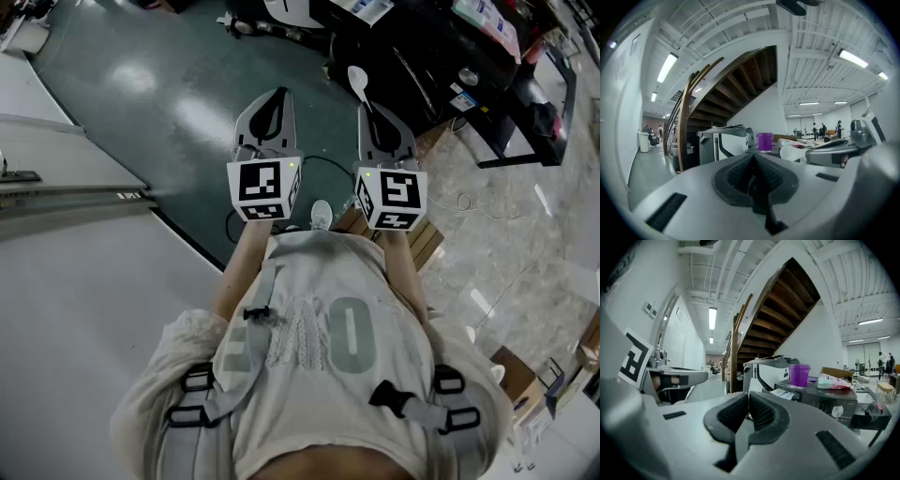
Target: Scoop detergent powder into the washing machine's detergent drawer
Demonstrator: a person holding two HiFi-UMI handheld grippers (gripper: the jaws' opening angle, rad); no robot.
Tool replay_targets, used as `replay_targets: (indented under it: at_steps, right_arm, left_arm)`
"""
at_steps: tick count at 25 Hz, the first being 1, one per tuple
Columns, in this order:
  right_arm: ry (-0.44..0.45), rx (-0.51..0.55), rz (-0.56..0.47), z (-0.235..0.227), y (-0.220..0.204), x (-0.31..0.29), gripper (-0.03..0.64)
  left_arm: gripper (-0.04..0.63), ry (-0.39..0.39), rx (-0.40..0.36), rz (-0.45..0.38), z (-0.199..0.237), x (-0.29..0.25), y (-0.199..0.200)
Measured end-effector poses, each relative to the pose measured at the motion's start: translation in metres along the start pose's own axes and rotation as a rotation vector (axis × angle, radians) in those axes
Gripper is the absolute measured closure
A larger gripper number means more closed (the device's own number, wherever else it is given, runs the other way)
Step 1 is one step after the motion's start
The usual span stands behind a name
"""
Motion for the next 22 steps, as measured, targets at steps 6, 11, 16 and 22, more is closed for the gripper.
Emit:
replay_targets:
  at_steps: [6, 11, 16, 22]
  right_arm:
    - [0.012, 0.006, 0.005, -0.004, -0.004, -0.003, 0.607]
    - [0.016, 0.003, -0.002, -0.007, -0.003, -0.004, 0.607]
    - [0.001, -0.002, -0.020, -0.020, -0.003, -0.007, 0.607]
    - [0.013, -0.011, -0.029, -0.033, 0.002, -0.019, 0.607]
  left_arm:
    - [0.575, 0.004, -0.002, 0.004, -0.004, -0.003, -0.003]
    - [0.575, 0.008, 0.001, 0.005, -0.001, -0.008, -0.003]
    - [0.575, 0.011, -0.010, -0.009, -0.002, -0.012, 0.002]
    - [0.575, 0.017, -0.004, -0.013, 0.002, -0.029, 0.005]
Point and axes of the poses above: the fingertips, and each gripper's own axes: x backward along the fingers, z to its left, y out of its top, the point moved 3 cm from there along x, backward along the fingers, and after that the axes turned 1 degree about -x, right-handed, at the moved point
